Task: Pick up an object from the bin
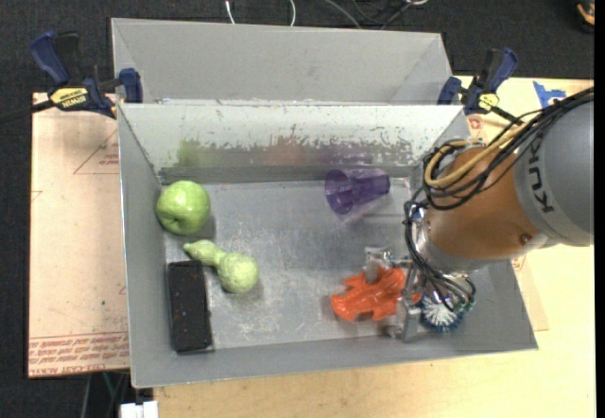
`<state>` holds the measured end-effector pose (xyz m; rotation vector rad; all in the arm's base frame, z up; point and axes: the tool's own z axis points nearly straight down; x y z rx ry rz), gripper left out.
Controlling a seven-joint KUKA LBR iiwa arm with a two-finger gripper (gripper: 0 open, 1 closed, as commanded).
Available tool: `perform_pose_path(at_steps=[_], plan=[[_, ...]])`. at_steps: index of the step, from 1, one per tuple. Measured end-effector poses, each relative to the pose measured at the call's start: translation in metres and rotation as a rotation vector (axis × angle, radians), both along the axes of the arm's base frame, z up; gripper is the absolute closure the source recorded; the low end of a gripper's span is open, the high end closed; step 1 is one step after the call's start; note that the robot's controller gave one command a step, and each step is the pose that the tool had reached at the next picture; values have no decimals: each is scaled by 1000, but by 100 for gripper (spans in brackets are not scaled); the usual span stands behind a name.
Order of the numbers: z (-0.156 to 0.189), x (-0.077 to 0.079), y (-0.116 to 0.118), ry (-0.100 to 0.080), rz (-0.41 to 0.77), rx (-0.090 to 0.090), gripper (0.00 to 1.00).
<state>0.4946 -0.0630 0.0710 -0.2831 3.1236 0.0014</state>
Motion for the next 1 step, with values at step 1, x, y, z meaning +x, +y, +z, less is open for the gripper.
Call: perform_pose_path(at_steps=[1], plan=[[70,-3,6,-8,78,1,0]])
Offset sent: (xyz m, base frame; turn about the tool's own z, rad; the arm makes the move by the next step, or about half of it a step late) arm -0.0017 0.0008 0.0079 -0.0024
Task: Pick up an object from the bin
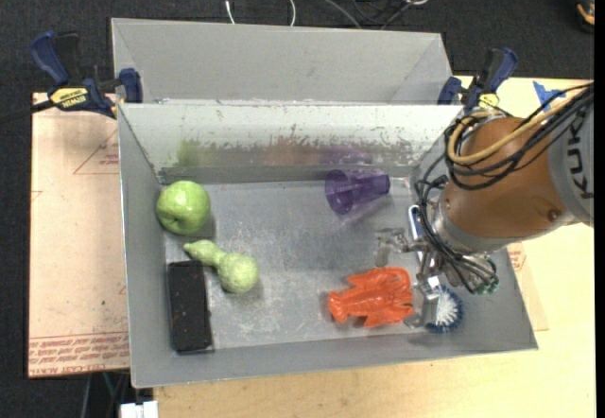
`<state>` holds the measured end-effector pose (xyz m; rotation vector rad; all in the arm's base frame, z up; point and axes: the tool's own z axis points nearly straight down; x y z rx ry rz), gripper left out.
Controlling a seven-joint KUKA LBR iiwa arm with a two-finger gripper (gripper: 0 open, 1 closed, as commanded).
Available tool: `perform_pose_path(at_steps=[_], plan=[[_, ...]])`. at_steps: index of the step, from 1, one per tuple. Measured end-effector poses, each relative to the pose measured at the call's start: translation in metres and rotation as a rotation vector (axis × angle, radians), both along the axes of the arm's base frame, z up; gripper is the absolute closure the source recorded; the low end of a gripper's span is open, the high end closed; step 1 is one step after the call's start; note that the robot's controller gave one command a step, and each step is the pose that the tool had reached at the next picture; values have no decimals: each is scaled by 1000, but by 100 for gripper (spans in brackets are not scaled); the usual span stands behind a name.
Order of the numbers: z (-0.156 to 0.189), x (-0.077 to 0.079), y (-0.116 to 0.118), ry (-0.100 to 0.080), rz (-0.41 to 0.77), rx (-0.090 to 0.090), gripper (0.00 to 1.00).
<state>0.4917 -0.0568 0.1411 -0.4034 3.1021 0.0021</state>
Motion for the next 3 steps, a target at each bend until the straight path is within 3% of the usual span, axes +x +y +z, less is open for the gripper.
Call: perform_pose_path(at_steps=[1,2,3], plan=[[-62,3,-5,4,-76,1,0],[-71,11,17,-8,202,-3,0],[-67,18,10,-6,150,-2,100]])
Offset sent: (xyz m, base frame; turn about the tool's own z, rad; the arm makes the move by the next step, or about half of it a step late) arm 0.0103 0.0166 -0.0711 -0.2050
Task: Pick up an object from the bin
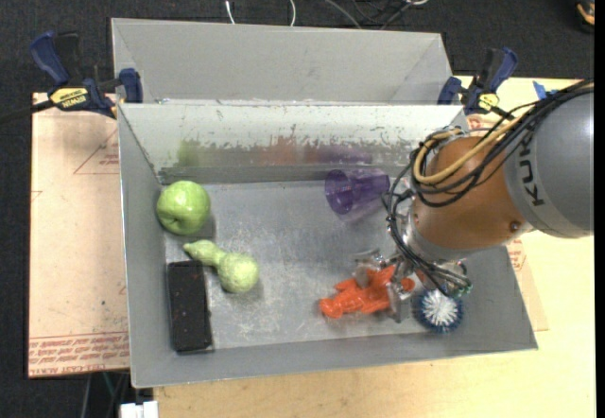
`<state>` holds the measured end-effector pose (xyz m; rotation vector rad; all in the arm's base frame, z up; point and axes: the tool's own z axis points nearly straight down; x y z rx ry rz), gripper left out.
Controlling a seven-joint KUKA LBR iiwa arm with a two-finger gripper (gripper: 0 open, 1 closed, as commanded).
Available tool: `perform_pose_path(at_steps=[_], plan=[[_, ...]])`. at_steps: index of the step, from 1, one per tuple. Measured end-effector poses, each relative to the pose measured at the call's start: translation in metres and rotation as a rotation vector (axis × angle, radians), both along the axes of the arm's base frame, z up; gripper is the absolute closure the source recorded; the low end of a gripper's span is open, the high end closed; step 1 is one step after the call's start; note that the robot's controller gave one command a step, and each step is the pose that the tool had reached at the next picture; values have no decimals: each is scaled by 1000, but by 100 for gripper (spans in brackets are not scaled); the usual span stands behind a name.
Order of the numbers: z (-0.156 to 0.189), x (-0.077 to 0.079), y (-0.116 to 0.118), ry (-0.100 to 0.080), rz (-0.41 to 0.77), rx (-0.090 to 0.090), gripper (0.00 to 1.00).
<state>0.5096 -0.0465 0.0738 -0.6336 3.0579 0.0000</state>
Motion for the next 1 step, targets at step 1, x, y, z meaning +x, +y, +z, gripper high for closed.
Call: perform_pose_path(at_steps=[1], plan=[[0,0,0,0,0,0,100]])
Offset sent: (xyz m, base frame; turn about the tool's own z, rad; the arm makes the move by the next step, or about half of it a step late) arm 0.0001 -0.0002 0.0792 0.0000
